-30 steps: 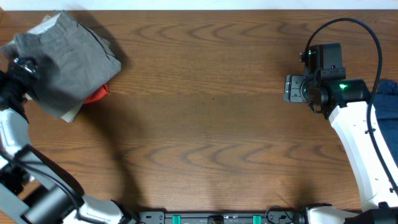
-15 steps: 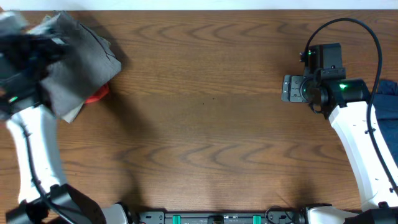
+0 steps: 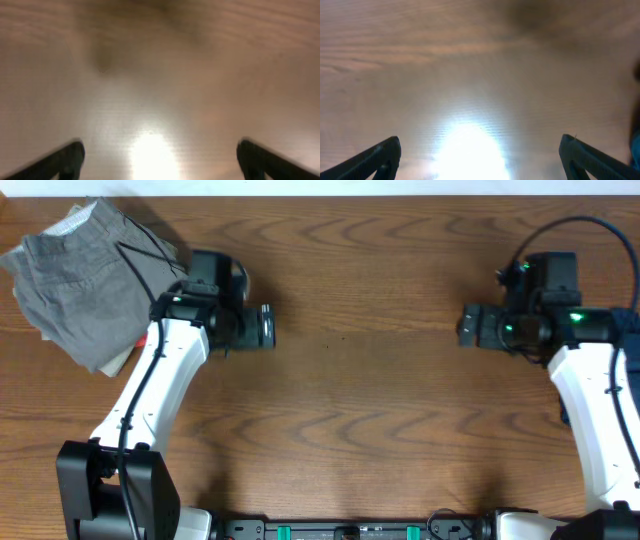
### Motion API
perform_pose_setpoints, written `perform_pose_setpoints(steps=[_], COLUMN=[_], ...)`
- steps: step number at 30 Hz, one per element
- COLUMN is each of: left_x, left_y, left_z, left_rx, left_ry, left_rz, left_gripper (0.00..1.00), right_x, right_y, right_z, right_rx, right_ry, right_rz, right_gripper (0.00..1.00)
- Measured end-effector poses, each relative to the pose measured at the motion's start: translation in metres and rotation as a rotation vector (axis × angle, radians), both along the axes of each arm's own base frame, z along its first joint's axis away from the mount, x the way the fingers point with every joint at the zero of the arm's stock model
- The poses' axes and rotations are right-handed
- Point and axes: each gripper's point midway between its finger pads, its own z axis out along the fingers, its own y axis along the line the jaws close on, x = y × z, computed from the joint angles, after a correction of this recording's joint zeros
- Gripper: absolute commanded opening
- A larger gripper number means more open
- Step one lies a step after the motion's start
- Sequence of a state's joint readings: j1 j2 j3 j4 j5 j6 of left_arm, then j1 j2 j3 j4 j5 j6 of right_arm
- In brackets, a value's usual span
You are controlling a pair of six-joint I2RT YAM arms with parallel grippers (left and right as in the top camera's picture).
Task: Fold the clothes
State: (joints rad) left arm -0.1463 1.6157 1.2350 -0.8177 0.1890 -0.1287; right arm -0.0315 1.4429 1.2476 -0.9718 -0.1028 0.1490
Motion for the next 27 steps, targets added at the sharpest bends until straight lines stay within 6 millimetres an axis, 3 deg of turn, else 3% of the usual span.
perform_pose_setpoints(steps=[3, 7, 12, 13, 14, 17, 20, 27], left_x=[-0.031, -0.044, -0.047, -0.052, -0.056, -0.073, -0.086, -0.116], left_y=[0.011, 0.015, 0.007, 0.005, 0.004, 0.006, 0.014, 0.026], left_z=[-0.007, -0.002, 0.032, 0.041, 0.052, 0.081, 0.101, 0.128], left_rx=[0.053, 0.06, 0.021, 0.017, 0.011, -0.013, -0.029, -0.047], left_ry=[0.13, 0.139, -0.114, -0.182, -0.262, -0.496, -0.643, -0.771], left_rz=[0.019, 0.034, 0.013, 0.008, 0.006, 0.021, 0.049, 0.074], left_gripper=[0.98, 0.98, 0.98, 0.98, 0.98, 0.98, 0.98, 0.98], right_x=[-0.015, -0.023, -0.023, -0.025, -0.031, -0.057, -0.086, -0.146], right_y=[-0.011, -0.009, -0.007, -0.006, -0.005, -0.006, -0.015, -0.02], right_z=[-0.006, -0.008, 0.002, 0.006, 0.013, 0.027, 0.029, -0.011], right_rx=[0.006, 0.01, -0.005, -0.007, -0.02, -0.053, -0.09, -0.121], right_ry=[0.067, 0.088, -0.113, -0.167, -0.242, -0.421, -0.527, -0.442], right_rz=[-0.035, -0.033, -0.027, -0.028, -0.029, -0.05, -0.089, -0.112], right_gripper=[0.99, 0.99, 0.86, 0.99, 0.99, 0.99, 0.99, 0.99])
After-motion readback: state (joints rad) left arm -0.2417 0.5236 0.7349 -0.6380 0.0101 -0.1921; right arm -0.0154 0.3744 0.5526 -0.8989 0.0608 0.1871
